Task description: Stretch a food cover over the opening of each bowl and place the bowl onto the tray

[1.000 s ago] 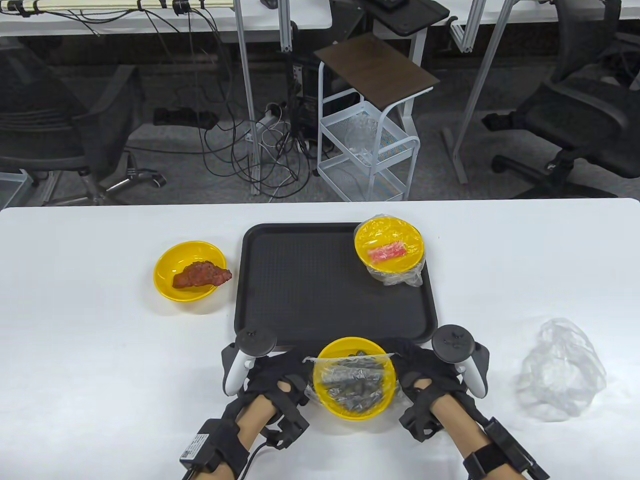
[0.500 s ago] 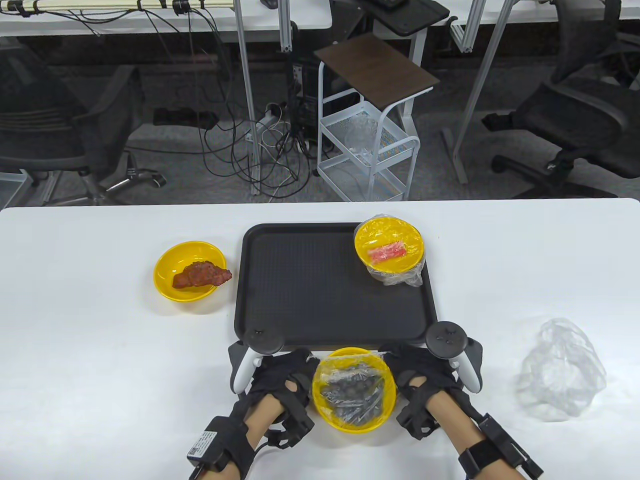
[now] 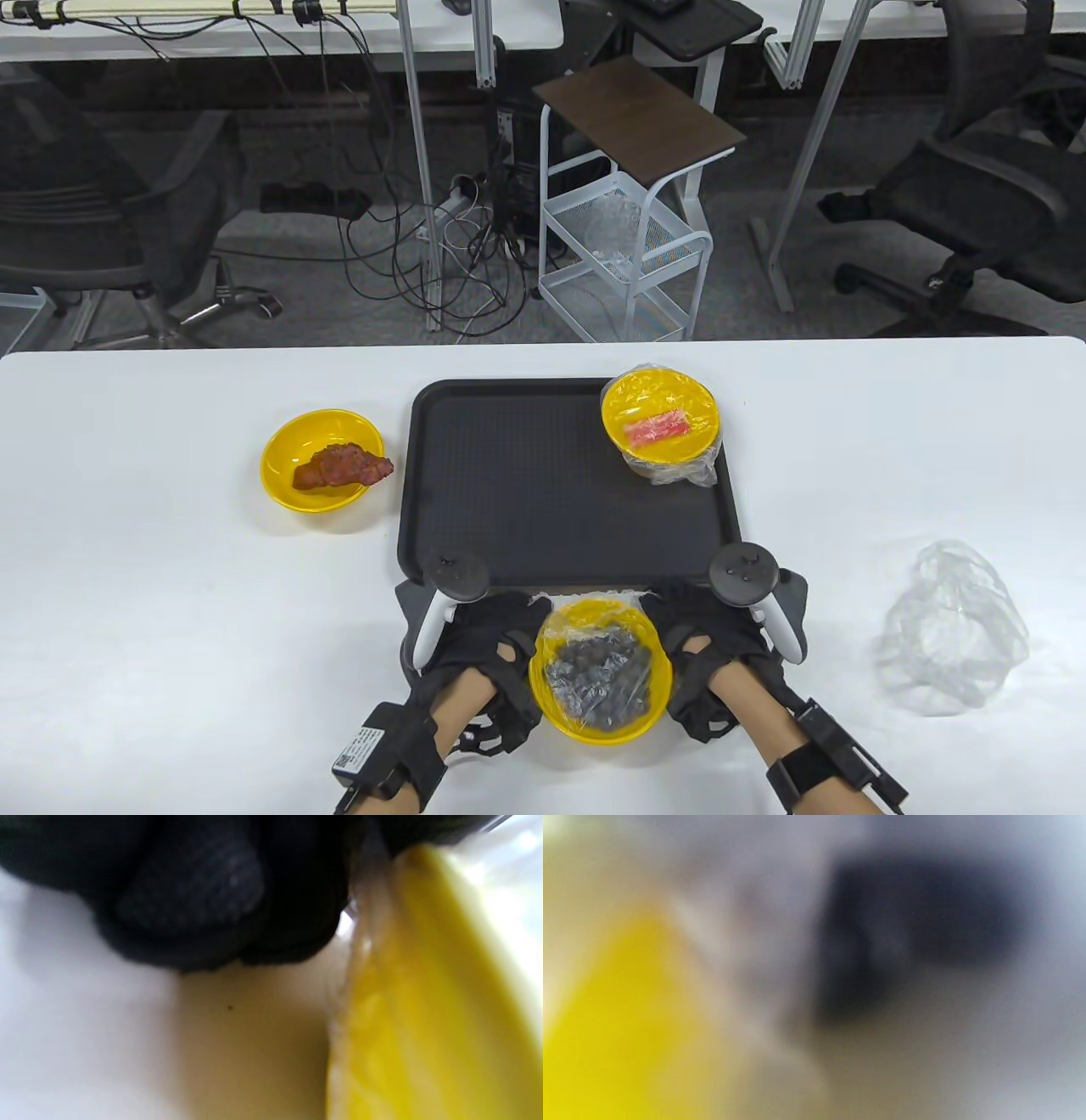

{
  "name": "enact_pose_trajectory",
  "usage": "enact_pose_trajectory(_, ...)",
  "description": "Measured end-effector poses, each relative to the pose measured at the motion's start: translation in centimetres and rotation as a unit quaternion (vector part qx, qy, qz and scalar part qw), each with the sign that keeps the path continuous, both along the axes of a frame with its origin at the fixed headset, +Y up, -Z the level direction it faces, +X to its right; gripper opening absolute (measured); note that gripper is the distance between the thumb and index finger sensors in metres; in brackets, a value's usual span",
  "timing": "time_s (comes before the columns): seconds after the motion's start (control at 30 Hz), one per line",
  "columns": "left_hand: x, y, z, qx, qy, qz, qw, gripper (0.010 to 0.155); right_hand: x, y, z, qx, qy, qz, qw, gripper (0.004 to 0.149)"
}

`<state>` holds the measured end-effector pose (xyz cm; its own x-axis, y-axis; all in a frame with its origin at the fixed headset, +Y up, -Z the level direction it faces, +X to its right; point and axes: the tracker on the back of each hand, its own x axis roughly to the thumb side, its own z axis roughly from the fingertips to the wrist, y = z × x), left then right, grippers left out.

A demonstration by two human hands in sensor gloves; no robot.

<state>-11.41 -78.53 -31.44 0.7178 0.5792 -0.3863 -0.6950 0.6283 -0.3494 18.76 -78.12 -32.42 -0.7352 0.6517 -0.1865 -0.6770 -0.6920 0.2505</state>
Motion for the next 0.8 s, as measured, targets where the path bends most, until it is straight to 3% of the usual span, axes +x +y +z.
enact_pose_trajectory(0.47,0.2,0.6,0.8,0.016,-0.021,-0.059,0.998,0.044,0.8,0.3,0.8,-0.012,-0.032,0.056,0.998,0.044)
enact_pose_trajectory(0.63,0.0,0.3,1.0,0.023,-0.06,-0.041,0.997,0.047,1.3,0.6,1.1,-0.028,-0.023,0.063,0.997,0.047)
enact_pose_trajectory(0.8,-1.0,0.0,1.2,-0.006,-0.073,0.021,0.997,0.05,1.9,0.8,1.5,-0.038,-0.021,0.053,0.998,0.059)
